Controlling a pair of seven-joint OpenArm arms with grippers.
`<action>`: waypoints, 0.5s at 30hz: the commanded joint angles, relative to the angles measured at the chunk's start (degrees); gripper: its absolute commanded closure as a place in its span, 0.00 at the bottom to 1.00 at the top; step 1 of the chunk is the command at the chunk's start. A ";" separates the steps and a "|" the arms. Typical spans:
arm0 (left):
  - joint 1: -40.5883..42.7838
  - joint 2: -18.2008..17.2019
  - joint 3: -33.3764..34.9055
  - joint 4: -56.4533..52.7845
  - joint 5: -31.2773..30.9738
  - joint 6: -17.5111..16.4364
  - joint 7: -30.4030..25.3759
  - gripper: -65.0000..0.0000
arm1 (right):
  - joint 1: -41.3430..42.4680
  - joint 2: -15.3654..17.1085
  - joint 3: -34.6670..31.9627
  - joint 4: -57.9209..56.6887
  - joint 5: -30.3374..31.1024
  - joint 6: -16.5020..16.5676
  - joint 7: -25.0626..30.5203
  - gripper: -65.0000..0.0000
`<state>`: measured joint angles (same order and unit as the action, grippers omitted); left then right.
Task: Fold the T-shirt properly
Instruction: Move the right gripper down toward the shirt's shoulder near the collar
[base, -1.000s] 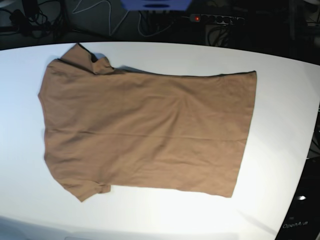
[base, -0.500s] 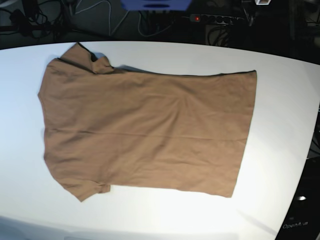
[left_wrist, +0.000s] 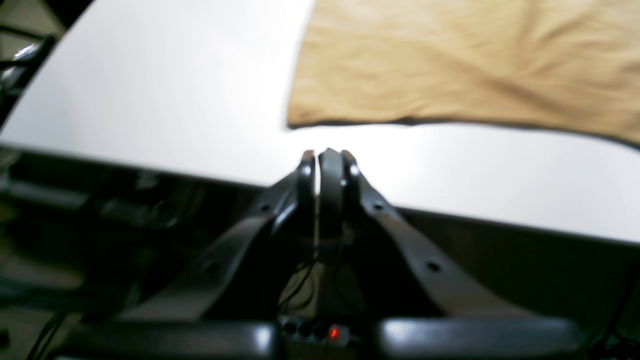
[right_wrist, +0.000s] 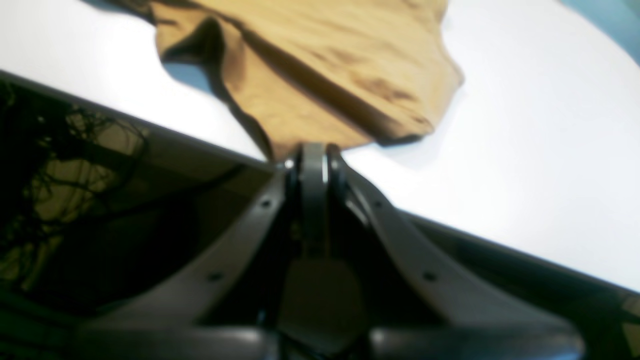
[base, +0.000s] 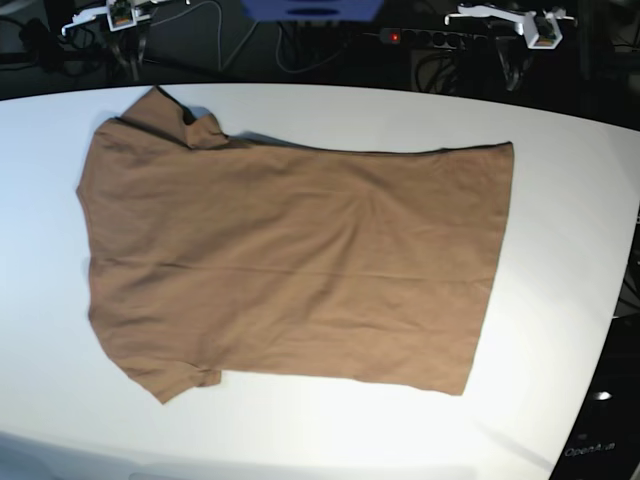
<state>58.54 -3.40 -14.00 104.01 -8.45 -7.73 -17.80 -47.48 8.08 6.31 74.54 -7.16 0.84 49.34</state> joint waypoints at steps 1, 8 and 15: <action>0.58 0.19 -0.02 1.44 -0.04 -0.49 -1.32 0.98 | -0.21 0.50 0.33 1.54 0.43 -0.27 1.08 0.99; -0.21 0.19 -0.02 1.27 0.32 -0.49 -1.32 0.98 | -0.03 0.50 0.51 5.59 0.78 -0.18 -1.21 0.98; -0.21 -0.07 -0.11 1.36 0.32 -0.23 -1.32 0.98 | 1.64 0.50 3.94 15.61 13.80 9.49 -14.31 0.98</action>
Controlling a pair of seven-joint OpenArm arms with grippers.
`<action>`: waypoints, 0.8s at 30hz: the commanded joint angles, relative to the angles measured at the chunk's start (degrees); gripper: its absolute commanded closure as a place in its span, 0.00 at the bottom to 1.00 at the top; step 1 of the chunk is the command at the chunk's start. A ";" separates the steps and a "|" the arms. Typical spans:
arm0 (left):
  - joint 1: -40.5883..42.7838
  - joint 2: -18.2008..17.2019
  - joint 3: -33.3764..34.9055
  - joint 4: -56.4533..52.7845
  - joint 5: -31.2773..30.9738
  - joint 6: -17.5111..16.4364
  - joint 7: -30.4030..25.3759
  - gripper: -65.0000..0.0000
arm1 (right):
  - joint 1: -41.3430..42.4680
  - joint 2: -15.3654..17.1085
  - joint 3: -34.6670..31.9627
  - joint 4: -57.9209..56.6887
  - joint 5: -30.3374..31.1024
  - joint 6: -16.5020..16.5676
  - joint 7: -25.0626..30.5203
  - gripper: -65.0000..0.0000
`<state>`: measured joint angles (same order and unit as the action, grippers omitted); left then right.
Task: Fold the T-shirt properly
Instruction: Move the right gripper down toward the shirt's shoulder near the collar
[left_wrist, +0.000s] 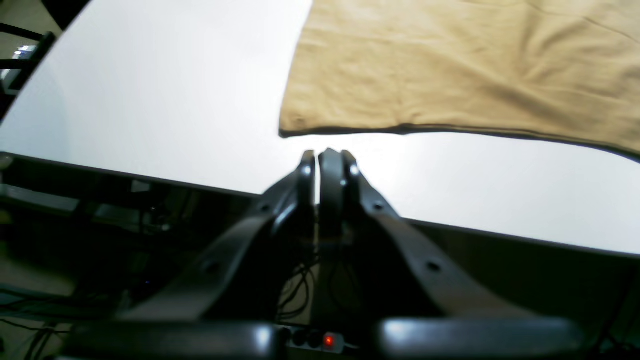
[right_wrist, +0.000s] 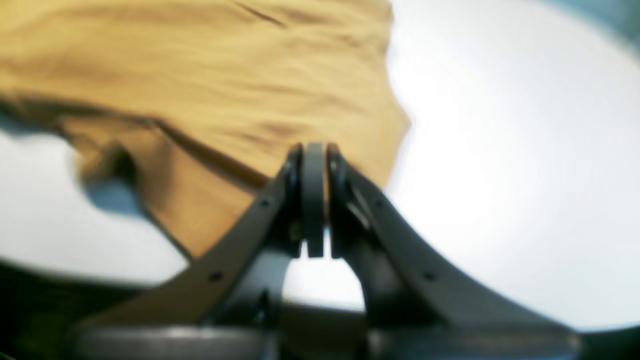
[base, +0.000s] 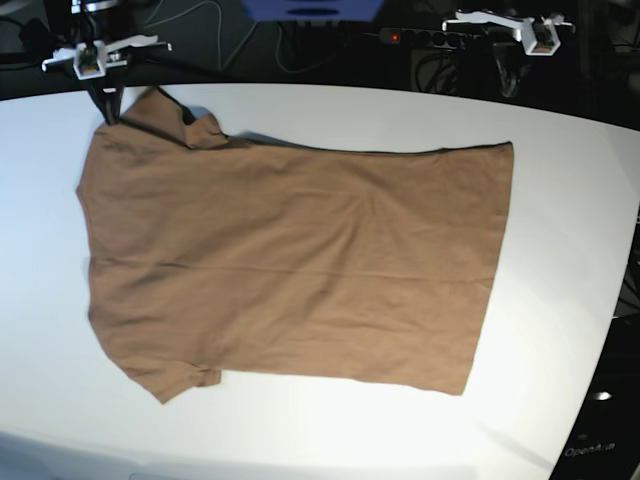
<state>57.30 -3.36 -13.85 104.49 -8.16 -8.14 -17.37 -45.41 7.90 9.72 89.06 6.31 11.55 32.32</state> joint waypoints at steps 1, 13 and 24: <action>1.03 -0.12 -0.26 0.88 0.03 0.19 -1.76 0.98 | -0.44 0.58 1.58 2.94 3.14 1.42 0.26 0.98; 1.03 0.23 -2.90 0.96 0.12 0.10 -1.76 0.98 | -5.27 0.58 14.24 18.94 34.97 28.14 -37.81 0.98; 1.03 0.23 -2.99 0.88 0.12 0.19 -1.67 0.98 | 5.36 0.58 31.91 15.43 40.07 28.45 -72.89 0.62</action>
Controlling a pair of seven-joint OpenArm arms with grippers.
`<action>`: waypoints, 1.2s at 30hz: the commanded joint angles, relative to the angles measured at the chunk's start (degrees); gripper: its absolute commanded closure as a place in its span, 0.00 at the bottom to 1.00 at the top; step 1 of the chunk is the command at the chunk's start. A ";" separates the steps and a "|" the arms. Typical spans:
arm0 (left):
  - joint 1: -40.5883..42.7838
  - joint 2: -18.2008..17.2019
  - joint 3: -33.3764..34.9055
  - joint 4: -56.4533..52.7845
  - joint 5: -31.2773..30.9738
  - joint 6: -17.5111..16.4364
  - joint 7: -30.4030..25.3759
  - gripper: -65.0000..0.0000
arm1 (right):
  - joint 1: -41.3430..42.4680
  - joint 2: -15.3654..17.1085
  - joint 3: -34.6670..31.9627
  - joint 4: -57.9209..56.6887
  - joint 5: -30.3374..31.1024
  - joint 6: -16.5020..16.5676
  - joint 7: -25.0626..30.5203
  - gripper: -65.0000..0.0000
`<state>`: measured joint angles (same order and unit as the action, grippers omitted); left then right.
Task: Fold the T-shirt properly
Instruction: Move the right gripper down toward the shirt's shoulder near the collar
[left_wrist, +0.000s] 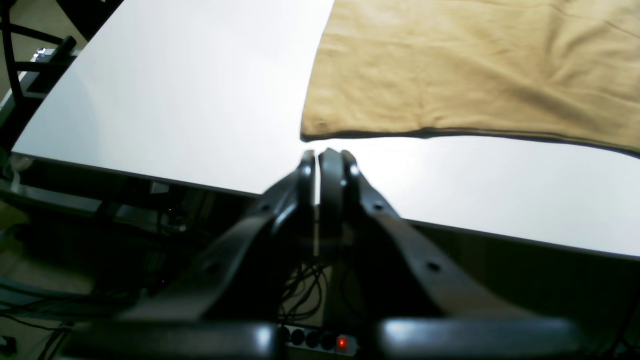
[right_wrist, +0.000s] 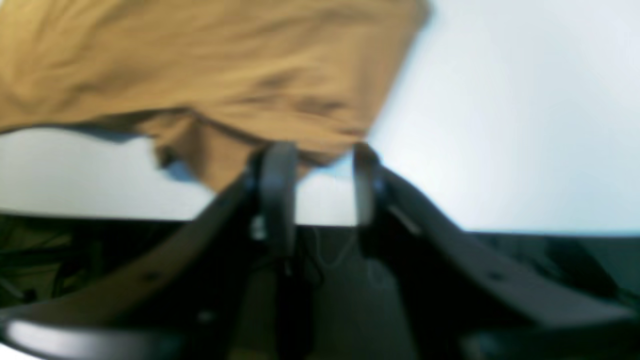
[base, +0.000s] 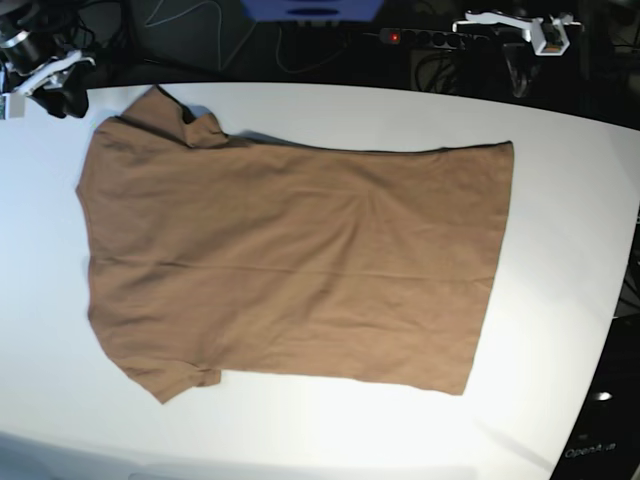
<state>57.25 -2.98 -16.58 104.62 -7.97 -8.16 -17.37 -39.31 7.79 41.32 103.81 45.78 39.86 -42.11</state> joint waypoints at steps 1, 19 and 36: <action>1.08 -0.14 -0.26 0.66 -0.08 0.21 -1.67 0.98 | 0.76 0.69 1.98 -0.73 0.59 0.14 -1.63 0.57; 0.99 -0.05 -2.63 0.57 -0.43 -0.06 -1.67 0.98 | 8.06 4.91 4.88 -3.37 0.51 0.14 -22.11 0.46; -0.95 -0.05 -2.72 0.48 -0.08 -0.06 3.70 0.98 | 9.73 7.99 -8.66 -0.38 0.51 0.14 -27.39 0.46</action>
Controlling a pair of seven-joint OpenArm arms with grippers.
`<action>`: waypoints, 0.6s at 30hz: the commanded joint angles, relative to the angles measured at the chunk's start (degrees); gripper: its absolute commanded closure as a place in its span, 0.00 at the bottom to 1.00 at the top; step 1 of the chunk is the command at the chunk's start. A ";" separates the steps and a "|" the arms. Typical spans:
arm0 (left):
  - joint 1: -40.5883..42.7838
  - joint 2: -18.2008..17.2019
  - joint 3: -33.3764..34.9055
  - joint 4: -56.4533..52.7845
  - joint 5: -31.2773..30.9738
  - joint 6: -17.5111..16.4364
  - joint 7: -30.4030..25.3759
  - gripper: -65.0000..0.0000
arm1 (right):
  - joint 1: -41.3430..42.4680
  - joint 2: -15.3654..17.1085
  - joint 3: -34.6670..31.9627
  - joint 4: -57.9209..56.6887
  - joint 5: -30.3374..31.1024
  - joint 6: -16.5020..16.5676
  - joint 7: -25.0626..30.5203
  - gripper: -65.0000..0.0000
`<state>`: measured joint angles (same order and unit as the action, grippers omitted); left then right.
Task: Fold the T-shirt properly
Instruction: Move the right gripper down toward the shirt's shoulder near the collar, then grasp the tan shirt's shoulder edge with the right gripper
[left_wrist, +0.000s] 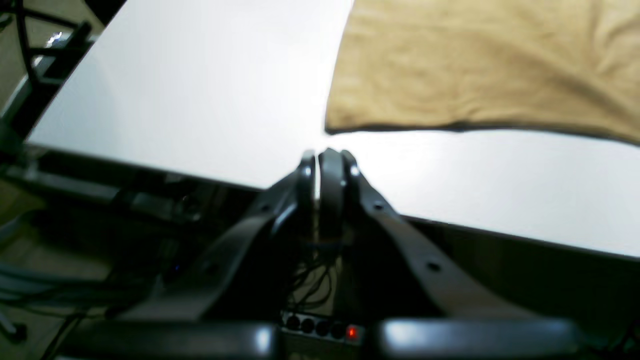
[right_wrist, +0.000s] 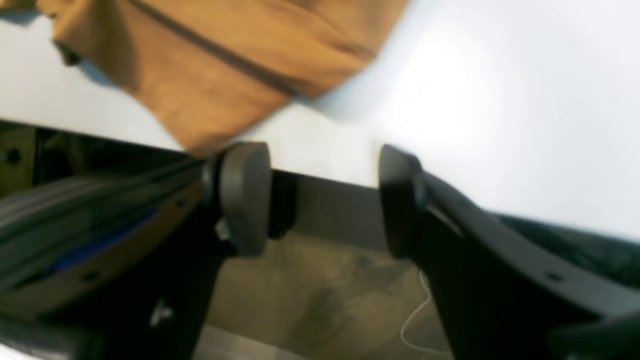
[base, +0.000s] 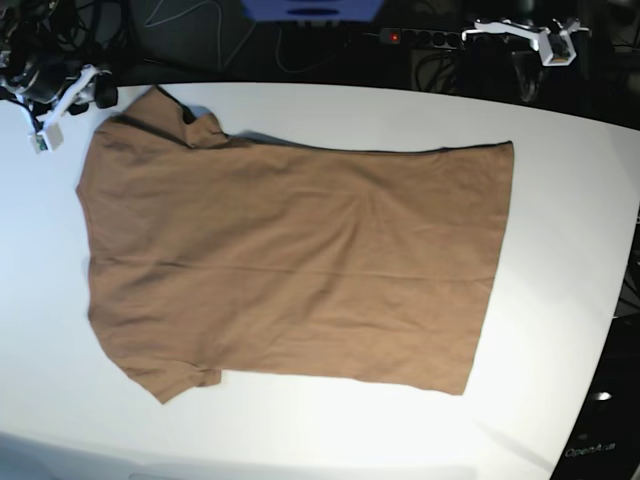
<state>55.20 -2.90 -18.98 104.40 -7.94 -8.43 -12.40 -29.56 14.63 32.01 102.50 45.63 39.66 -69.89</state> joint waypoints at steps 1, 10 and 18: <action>1.20 -0.14 -0.31 0.70 -0.10 0.21 -1.27 0.98 | 0.07 1.32 0.12 0.93 0.75 0.34 0.39 0.46; 1.11 -0.14 -0.31 0.79 -0.10 0.21 -1.27 0.98 | 2.09 1.76 -2.87 3.39 0.84 0.34 -1.45 0.46; 1.11 -0.14 -0.31 0.79 -0.10 0.21 -1.27 0.98 | 5.52 1.32 0.56 3.22 0.84 0.34 -5.15 0.46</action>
<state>55.37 -2.87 -18.98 104.36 -7.97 -8.36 -12.38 -24.36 15.16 32.38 104.97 45.71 39.62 -75.57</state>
